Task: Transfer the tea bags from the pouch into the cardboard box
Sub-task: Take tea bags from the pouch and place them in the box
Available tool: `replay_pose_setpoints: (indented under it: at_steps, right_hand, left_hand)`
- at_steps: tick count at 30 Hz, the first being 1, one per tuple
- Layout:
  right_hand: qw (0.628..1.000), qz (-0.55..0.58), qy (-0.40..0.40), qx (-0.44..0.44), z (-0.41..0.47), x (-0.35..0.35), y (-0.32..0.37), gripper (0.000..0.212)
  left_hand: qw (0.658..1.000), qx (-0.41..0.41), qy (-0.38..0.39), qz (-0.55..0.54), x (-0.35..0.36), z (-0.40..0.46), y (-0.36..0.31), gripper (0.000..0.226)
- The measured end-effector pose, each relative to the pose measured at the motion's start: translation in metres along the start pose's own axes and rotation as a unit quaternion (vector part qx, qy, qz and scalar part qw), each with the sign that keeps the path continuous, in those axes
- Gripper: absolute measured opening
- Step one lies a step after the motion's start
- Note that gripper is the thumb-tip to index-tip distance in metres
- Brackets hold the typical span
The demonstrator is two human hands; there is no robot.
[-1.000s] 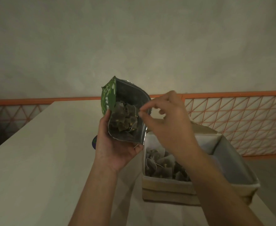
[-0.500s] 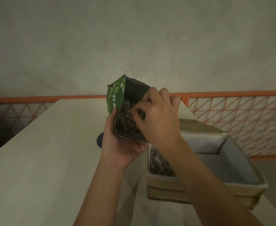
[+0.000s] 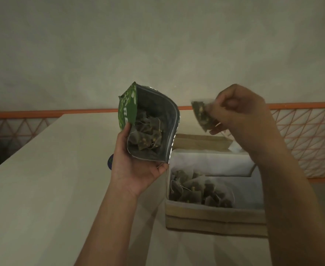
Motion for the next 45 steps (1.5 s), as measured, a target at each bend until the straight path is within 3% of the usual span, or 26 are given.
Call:
replay_pose_setpoints:
  at_steps: [3, 7, 11, 13, 15, 17, 19, 21, 23, 25, 29, 31, 34, 37, 39, 42, 45]
  right_hand:
    - [0.99, -0.093, 0.098, 0.035, 0.003, 0.006, -0.014, 0.014]
    - [0.963, -0.199, 0.172, 0.057, -0.003, 0.014, -0.036, 0.017]
    - [0.919, -0.323, 0.205, 0.09, -0.012, 0.014, -0.068, 0.003]
    - [0.898, -0.375, 0.207, 0.097, -0.018, 0.015, -0.078, 0.011]
    - [0.892, -0.384, 0.219, 0.094, -0.024, 0.023, -0.082, 0.016]
    - [0.878, -0.37, 0.284, 0.108, -0.032, 0.037, -0.089, 0.015]
    - [0.841, -0.373, 0.367, 0.136, -0.045, 0.047, -0.099, 0.019]
    - [0.813, -0.391, 0.397, 0.171, -0.052, 0.046, -0.107, 0.021]
    - [0.81, -0.409, 0.375, 0.189, -0.052, 0.039, -0.105, 0.018]
    - [0.833, -0.42, 0.327, 0.153, -0.044, 0.035, -0.092, 0.013]
    - [0.939, -0.314, 0.136, -0.029, -0.024, 0.04, -0.034, 0.002]
    - [0.954, -0.269, 0.079, -0.105, -0.021, 0.05, -0.012, 0.006]
    - [0.918, -0.323, 0.064, -0.22, -0.019, 0.08, 0.007, 0.012]
    - [0.828, -0.469, 0.066, -0.3, -0.015, 0.114, 0.006, 0.015]
    - [0.777, -0.552, 0.089, -0.29, -0.011, 0.13, -0.003, 0.021]
    - [0.758, -0.598, 0.108, -0.238, -0.006, 0.14, -0.013, 0.026]
    - [0.755, -0.603, 0.099, -0.24, -0.004, 0.142, -0.018, 0.024]
  left_hand:
    - [1.0, 0.003, 0.001, 0.005, 0.0, 0.0, 0.0, 0.064]
    - [1.0, 0.002, 0.0, 0.007, 0.001, 0.0, 0.001, 0.066]
    - [1.0, 0.001, 0.001, 0.003, 0.001, 0.0, 0.001, 0.065]
    - [1.0, 0.004, 0.001, 0.0, 0.001, -0.001, 0.001, 0.065]
    - [1.0, 0.008, -0.001, 0.002, 0.001, -0.001, 0.001, 0.064]
    - [1.0, 0.012, -0.003, 0.001, 0.001, 0.0, 0.001, 0.062]
    - [1.0, 0.015, -0.006, -0.003, 0.0, 0.0, 0.001, 0.061]
    - [1.0, 0.013, -0.007, -0.007, 0.001, -0.001, 0.002, 0.061]
    - [1.0, 0.01, -0.006, -0.009, 0.002, -0.001, 0.002, 0.062]
    - [1.0, 0.01, -0.003, -0.012, 0.003, -0.002, 0.002, 0.063]
    - [1.0, 0.006, -0.003, 0.006, 0.003, -0.002, 0.0, 0.067]
    - [1.0, 0.003, -0.006, 0.01, 0.004, -0.002, 0.0, 0.066]
    - [1.0, 0.009, -0.018, 0.008, 0.003, -0.004, -0.002, 0.063]
    - [1.0, 0.01, -0.021, 0.002, 0.004, -0.005, -0.003, 0.065]
    - [1.0, 0.012, -0.018, -0.006, 0.006, -0.006, -0.002, 0.063]
    - [1.0, 0.009, -0.011, -0.011, 0.009, -0.008, -0.002, 0.062]
    - [1.0, 0.0, -0.013, -0.008, 0.008, -0.007, -0.002, 0.061]
Point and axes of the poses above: each hand's wrist, its own z-axis towards the middle knuckle, its own x-axis out of the palm, y = z × x, the point moved 6 cm from there along z, towards the middle knuckle, and after that the axes turned 1 degree about x, right-handed, at the moved point
